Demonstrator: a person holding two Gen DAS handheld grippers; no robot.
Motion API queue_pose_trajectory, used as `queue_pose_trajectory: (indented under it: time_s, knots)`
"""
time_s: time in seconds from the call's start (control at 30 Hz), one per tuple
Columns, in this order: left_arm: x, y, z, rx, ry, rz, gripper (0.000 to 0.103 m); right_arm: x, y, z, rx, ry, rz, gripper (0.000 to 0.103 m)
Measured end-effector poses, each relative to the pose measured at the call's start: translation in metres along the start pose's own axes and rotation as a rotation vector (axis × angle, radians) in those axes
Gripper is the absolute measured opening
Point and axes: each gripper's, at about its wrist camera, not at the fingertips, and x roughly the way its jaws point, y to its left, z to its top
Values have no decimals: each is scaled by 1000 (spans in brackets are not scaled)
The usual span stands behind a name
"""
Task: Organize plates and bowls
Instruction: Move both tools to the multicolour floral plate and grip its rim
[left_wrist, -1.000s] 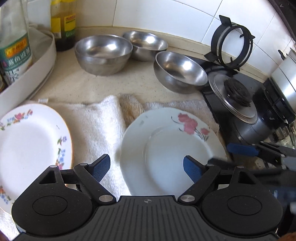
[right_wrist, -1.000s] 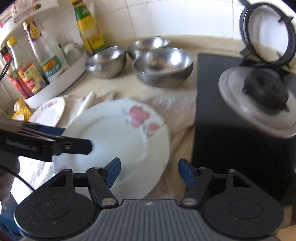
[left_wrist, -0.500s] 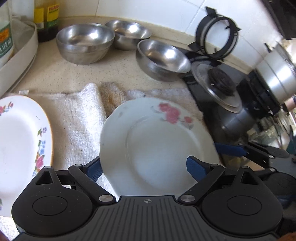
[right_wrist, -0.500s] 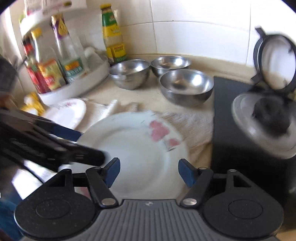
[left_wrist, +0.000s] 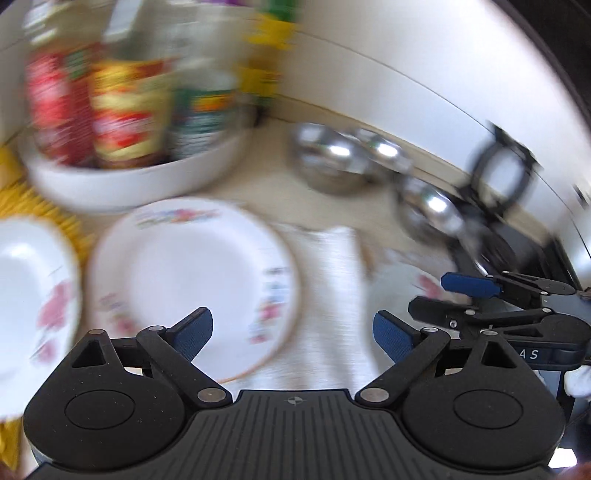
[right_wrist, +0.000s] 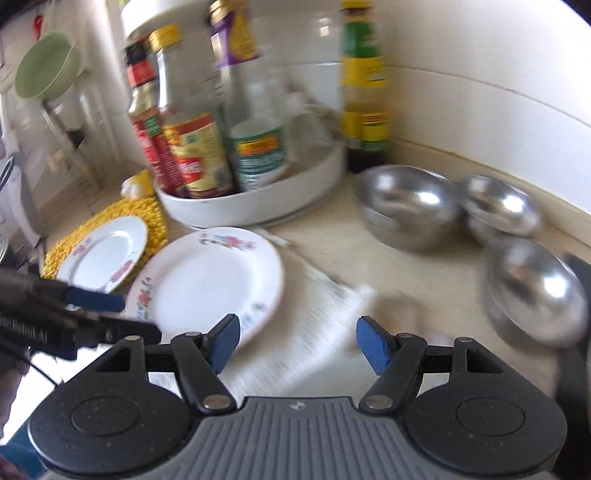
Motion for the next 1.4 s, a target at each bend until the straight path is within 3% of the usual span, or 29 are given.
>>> queue_pose_trajectory:
  time_s: [0.17,0.47,0.63,0.67,0.77,1.03,1.13,1.4]
  knots:
    - [-8,38,-9,-160,-13,97,95,40,11,19,-62,64,60,71]
    - [-4,58,-15,-283,-22,124,95,82,12,37,-75,150,201,73]
    - [6,58,-9,-301,-26,140,96,87,7,43,-70,151,247,74]
    - [8,58,-8,-306,-25,149,96,87,6,44,-70,153,284,66]
    - [14,62,-5,-326,-23,165,96,95,3,46,-61,156,317,64]
    - [25,70,3,-330,-18,171,97,98,-11,58,-36,155,248,64]
    - [27,69,4,-308,-17,173,98,115,-15,53,0,201,293,67]
    - [34,68,10,-286,-11,201,99,119,-12,52,-16,185,336,69]
